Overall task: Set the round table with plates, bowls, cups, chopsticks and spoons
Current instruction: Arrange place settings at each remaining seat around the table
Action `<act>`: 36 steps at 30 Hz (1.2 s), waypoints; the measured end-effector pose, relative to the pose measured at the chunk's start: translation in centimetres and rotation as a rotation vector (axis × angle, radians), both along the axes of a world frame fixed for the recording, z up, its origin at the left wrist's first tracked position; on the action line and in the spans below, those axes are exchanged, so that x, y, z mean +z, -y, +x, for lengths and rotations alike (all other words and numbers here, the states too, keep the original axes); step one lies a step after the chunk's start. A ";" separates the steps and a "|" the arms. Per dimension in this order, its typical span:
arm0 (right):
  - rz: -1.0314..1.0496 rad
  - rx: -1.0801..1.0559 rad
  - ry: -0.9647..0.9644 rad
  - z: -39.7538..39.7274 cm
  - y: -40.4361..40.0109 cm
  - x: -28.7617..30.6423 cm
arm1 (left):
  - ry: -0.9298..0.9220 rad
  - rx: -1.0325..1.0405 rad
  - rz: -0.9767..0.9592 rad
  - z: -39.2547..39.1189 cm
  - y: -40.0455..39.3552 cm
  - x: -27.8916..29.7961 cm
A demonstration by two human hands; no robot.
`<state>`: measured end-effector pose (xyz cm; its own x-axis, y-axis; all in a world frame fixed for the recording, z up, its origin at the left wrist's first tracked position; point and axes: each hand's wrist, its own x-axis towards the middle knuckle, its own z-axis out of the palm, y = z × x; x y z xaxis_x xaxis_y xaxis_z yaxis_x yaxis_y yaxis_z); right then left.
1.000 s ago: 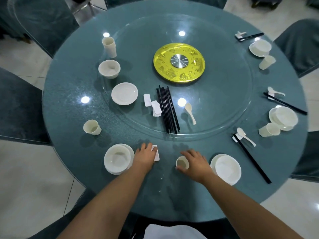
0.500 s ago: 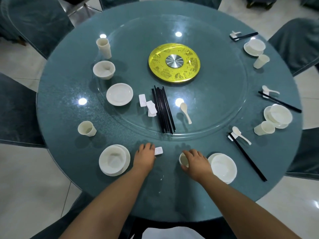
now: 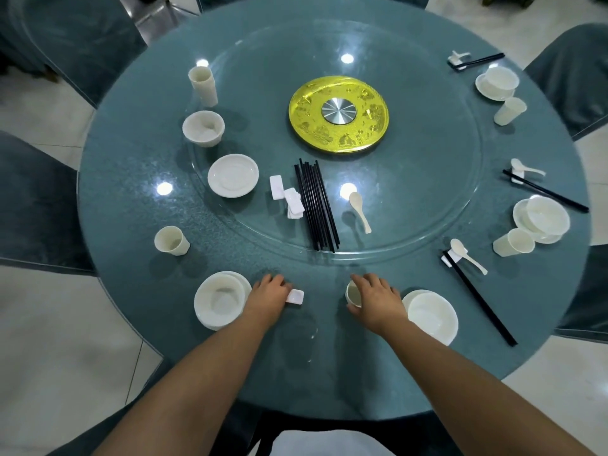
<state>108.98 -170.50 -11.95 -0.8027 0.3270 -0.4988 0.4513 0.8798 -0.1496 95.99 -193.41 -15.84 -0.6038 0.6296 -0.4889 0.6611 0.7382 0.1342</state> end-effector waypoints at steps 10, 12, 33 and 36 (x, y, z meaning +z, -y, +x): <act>0.047 0.024 -0.101 -3.8 1.1 1.8 | 0.019 0.159 0.042 -1.7 0.6 2.5; 0.019 0.011 -0.113 -4.8 1.1 2.3 | 0.024 0.206 0.054 -2.9 0.7 3.6; -0.127 -0.293 -0.001 -14.6 -1.4 0.9 | 0.161 0.237 -0.111 -10.5 -4.8 3.4; -0.110 -0.327 0.003 -16.2 -1.9 -0.2 | 0.133 0.215 -0.176 -10.8 -5.1 2.3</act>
<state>92.81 -168.57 -12.19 -0.6627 0.5110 -0.5475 0.7075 0.6670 -0.2338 85.22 -188.35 -13.58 -0.6375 0.3929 -0.6627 0.4723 0.8789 0.0668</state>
